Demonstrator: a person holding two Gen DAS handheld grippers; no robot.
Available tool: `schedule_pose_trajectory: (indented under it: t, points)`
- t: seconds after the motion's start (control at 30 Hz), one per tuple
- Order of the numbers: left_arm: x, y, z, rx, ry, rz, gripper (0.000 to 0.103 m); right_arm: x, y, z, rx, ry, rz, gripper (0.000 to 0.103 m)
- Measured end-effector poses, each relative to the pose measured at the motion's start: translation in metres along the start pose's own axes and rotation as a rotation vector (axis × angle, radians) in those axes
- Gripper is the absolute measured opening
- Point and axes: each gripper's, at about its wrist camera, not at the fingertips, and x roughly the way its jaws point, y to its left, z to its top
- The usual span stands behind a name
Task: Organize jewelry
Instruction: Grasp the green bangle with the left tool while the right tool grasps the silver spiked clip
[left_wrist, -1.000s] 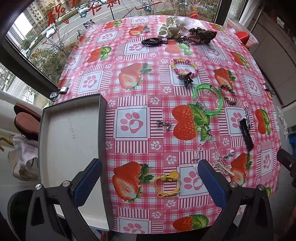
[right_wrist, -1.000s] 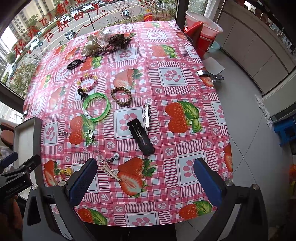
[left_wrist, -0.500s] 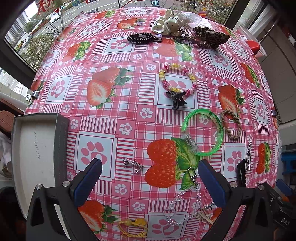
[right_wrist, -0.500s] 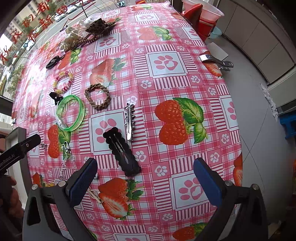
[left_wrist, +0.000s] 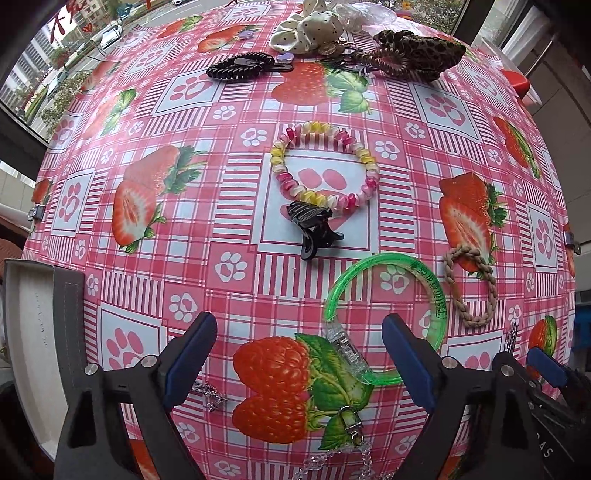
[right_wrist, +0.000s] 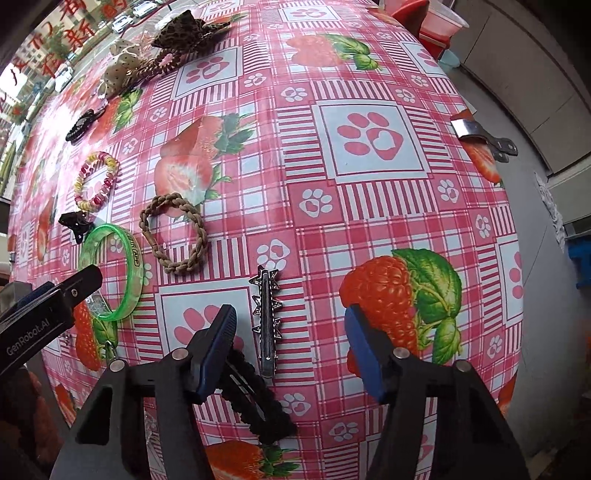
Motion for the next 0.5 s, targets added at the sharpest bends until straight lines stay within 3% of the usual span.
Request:
schedule_pose_trajectory:
  t: [0.03, 0.1, 0.2, 0.23, 0.27, 0.3, 0.5]
  points:
    - [0.001, -0.002, -0.001, 0.006, 0.003, 0.004, 0.084, 0.001, 0.003, -0.001, -0.017, 0.0, -0.016, 0.061]
    - [0.002, -0.005, 0.0, 0.013, -0.001, 0.006, 0.078, 0.002, 0.008, -0.002, -0.043, -0.002, -0.042, 0.055]
    - [-0.002, -0.012, 0.0, 0.029, -0.006, -0.01, 0.057, 0.003, 0.012, -0.005, -0.057, -0.005, -0.051, 0.044]
    - [-0.003, -0.014, 0.0, 0.043, -0.012, -0.012, 0.042, 0.003, 0.013, -0.006, -0.06, -0.006, -0.053, 0.039]
    - [-0.005, -0.019, -0.001, 0.058, -0.014, -0.015, 0.025, 0.002, 0.013, -0.006, -0.061, -0.009, -0.056, 0.025]
    - [-0.006, -0.023, -0.001, 0.068, -0.012, -0.013, 0.022, 0.002, 0.013, -0.006, -0.06, -0.01, -0.062, 0.019]
    - [-0.017, -0.019, -0.007, 0.054, -0.023, -0.077, 0.018, -0.004, -0.004, -0.007, -0.007, -0.027, 0.018, 0.019]
